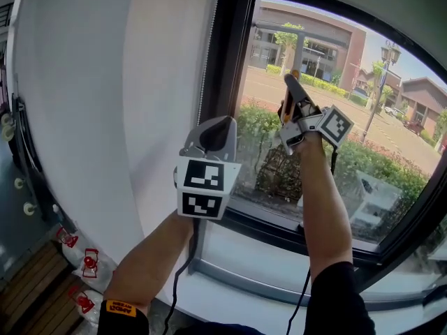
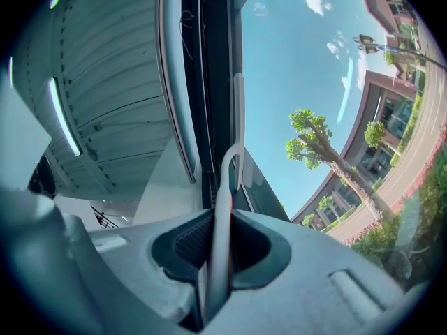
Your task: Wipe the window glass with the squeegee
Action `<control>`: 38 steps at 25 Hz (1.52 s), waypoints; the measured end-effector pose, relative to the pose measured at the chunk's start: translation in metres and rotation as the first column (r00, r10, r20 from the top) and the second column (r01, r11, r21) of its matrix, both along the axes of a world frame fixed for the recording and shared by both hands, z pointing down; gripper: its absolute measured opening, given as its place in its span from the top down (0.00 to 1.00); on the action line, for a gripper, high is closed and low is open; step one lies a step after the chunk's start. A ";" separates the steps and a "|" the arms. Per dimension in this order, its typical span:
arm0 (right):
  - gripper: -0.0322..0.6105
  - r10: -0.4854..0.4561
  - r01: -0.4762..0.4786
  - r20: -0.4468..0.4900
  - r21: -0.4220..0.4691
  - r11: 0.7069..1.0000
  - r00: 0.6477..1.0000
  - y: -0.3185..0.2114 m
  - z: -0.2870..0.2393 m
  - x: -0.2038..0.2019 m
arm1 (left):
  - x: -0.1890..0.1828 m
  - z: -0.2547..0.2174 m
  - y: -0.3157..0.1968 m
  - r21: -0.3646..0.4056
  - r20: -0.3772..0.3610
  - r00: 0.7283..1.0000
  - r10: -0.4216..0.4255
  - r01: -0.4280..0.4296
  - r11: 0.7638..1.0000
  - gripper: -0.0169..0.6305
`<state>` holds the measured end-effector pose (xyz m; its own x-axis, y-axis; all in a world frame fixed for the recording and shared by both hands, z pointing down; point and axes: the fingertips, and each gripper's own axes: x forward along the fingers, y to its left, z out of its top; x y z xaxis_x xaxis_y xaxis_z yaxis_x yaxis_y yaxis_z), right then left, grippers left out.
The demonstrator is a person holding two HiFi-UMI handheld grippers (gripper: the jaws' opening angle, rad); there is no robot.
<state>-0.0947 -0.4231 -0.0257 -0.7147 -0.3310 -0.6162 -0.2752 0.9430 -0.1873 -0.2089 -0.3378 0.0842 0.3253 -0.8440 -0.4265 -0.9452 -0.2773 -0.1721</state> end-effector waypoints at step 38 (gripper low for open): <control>0.89 0.041 -0.036 -0.063 0.079 0.996 0.997 0.034 0.055 0.065 | 0.074 0.025 -0.043 -0.027 0.066 0.996 0.062 -0.061 0.998 0.95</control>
<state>-0.0293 -0.3894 0.0291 -0.7413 -0.3116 -0.5944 -0.3204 0.9426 -0.0945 -0.1349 -0.3813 0.1097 0.4039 -0.8314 -0.3817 -0.9129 -0.3396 -0.2263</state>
